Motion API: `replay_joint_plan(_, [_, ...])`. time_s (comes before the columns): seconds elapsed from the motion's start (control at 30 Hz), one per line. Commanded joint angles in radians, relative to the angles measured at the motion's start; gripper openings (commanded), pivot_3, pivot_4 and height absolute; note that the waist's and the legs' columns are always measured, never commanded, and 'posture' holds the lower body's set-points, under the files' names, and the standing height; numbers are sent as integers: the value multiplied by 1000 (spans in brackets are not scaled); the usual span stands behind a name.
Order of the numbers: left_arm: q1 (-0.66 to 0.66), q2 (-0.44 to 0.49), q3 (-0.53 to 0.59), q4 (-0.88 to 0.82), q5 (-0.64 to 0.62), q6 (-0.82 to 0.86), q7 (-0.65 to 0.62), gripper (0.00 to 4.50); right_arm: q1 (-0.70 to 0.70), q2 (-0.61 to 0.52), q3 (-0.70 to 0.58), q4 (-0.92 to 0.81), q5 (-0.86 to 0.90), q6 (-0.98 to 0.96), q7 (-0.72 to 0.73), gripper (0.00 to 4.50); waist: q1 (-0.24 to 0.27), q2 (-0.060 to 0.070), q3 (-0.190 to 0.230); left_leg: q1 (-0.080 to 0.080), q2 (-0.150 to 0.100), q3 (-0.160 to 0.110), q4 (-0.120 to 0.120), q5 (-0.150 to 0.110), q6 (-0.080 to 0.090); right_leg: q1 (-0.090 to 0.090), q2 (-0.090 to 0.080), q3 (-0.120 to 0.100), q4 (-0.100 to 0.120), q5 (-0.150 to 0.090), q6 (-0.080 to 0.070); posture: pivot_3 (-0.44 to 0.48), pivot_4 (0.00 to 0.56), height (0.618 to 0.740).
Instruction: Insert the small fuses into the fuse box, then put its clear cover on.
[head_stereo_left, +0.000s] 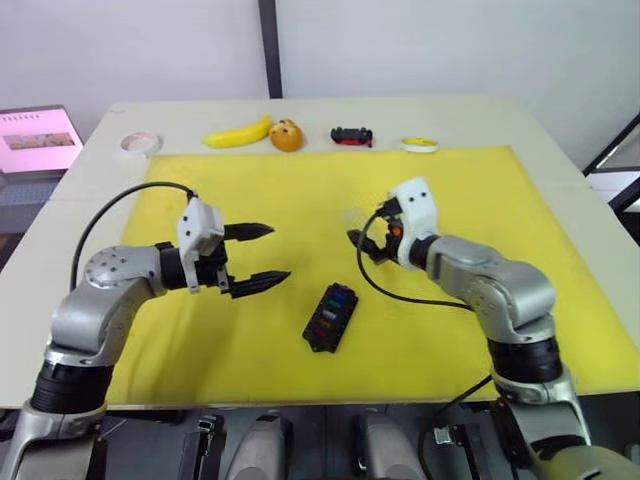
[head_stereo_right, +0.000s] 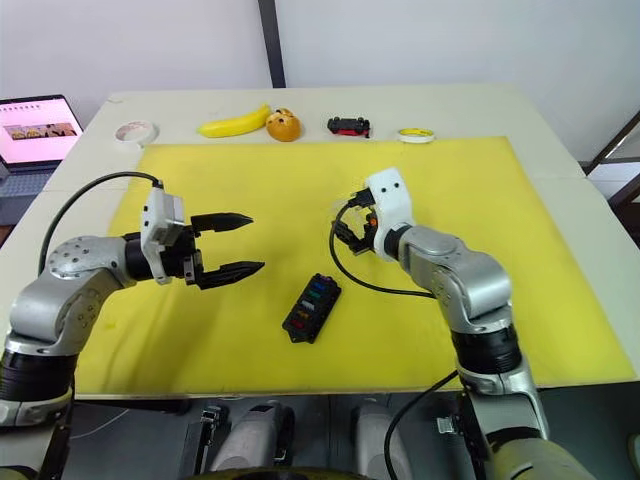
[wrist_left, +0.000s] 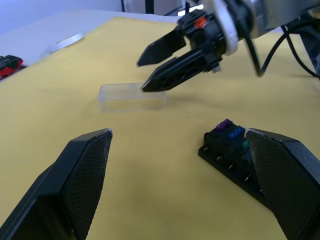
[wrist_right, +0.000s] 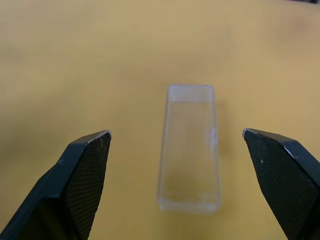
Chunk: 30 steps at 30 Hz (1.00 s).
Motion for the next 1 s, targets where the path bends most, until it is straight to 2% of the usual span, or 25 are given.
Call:
replay_joint_plan(0.03, [-20,1,5,-26,0,-14,16,4500,-30,27,9,28,-44,-49,-4,4480,-1,0,0,0,0,0,0,0,0,0,0,0,0,0,0,0,150,740])
replay_joint_plan(0.67, [-34,-8,-18,4,40,-54,21,4500,-67,105,51,197,-192,-142,25,4480,-4,0,0,0,0,0,-1,0,-1,-2,1,0,1,0,0,0,150,740])
replay_joint_plan(0.77, [-34,-10,-20,4,42,-57,25,4500,-74,110,46,206,-199,-147,37,3636,-4,0,0,0,0,0,-2,0,-1,-2,1,0,1,0,0,0,150,740])
replay_joint_plan(0.9, [-30,-10,-24,4,45,-63,32,4500,-68,116,39,191,-204,-142,49,1705,-4,0,0,0,0,0,-2,0,-1,-2,1,0,1,0,0,0,150,740])
replay_joint_plan(1.0, [-18,-8,-23,-4,45,-65,34,4500,-49,107,33,145,-202,-135,57,1708,-4,0,0,0,0,0,-2,1,-1,-2,0,0,1,0,0,0,150,740])
